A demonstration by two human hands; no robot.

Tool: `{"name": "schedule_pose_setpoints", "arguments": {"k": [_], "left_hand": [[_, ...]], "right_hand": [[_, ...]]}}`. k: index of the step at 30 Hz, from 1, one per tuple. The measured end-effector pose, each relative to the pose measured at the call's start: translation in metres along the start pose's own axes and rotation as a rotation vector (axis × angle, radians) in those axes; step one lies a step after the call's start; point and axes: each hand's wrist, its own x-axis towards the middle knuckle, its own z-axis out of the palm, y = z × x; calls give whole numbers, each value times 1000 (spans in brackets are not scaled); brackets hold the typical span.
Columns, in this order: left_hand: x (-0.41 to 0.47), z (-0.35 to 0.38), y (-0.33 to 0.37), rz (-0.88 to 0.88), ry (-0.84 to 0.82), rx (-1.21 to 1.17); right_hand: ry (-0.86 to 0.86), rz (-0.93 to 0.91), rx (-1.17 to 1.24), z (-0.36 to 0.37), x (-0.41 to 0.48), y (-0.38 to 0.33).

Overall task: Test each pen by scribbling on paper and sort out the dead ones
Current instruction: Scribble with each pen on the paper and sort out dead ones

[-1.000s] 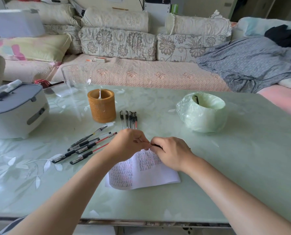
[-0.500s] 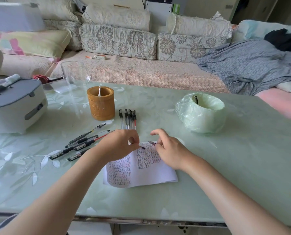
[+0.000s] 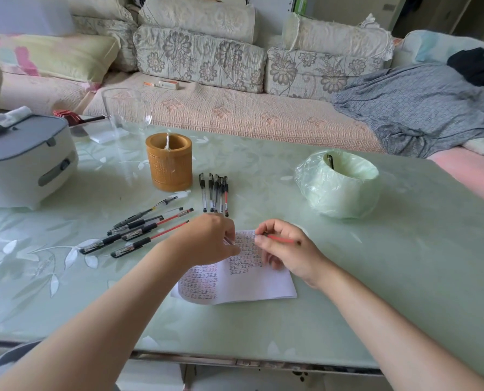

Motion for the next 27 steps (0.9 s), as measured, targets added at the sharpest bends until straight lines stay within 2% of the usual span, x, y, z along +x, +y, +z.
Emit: {"name": "schedule_pose_setpoints", "arguments": {"k": [5, 16, 27], "left_hand": [[3, 2, 4, -19, -17, 12], [8, 8, 8, -63, -53, 17], [9, 10, 10, -73, -39, 25]], "right_hand": [[5, 64, -47, 3, -4, 6], [15, -50, -238, 4, -7, 22], [29, -103, -299, 6, -3, 28]]}}
